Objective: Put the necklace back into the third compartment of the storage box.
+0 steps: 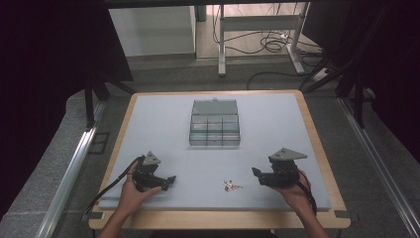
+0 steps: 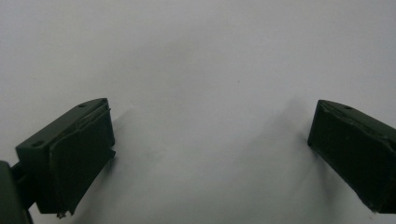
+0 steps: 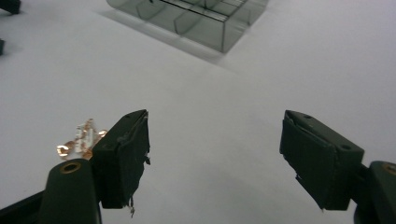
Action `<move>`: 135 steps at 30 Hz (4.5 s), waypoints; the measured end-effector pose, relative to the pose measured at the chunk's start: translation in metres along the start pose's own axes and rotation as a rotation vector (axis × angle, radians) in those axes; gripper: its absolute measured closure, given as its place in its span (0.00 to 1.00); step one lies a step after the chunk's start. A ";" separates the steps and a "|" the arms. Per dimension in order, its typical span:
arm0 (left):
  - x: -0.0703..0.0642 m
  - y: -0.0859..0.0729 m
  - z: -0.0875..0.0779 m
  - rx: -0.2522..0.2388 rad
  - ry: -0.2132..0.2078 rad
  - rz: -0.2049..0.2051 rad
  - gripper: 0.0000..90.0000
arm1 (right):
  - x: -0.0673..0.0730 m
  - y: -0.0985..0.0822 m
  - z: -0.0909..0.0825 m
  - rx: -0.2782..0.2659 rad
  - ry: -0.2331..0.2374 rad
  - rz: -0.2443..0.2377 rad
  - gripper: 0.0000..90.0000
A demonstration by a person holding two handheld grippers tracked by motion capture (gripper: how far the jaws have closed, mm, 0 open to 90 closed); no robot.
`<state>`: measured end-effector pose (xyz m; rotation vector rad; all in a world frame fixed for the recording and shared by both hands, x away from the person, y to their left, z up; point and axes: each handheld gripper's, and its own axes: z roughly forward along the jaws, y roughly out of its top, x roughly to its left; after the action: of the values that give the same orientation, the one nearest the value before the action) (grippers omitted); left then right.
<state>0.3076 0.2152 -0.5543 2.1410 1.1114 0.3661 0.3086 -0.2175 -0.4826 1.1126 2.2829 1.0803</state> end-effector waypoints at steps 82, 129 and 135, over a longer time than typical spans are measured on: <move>0.000 0.000 0.000 -0.001 0.000 0.002 0.00 | 0.087 0.006 0.055 0.258 0.262 -0.211 0.76; 0.000 0.000 0.000 -0.001 0.000 0.000 0.00 | 0.082 0.016 0.043 0.191 0.252 -0.188 0.97; 0.000 0.000 0.000 -0.002 -0.001 0.000 0.00 | 0.076 0.020 0.031 0.146 0.267 -0.156 0.97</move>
<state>0.3079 0.2153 -0.5545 2.1388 1.1098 0.3658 0.2913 -0.1352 -0.4867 0.8668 2.6442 1.0697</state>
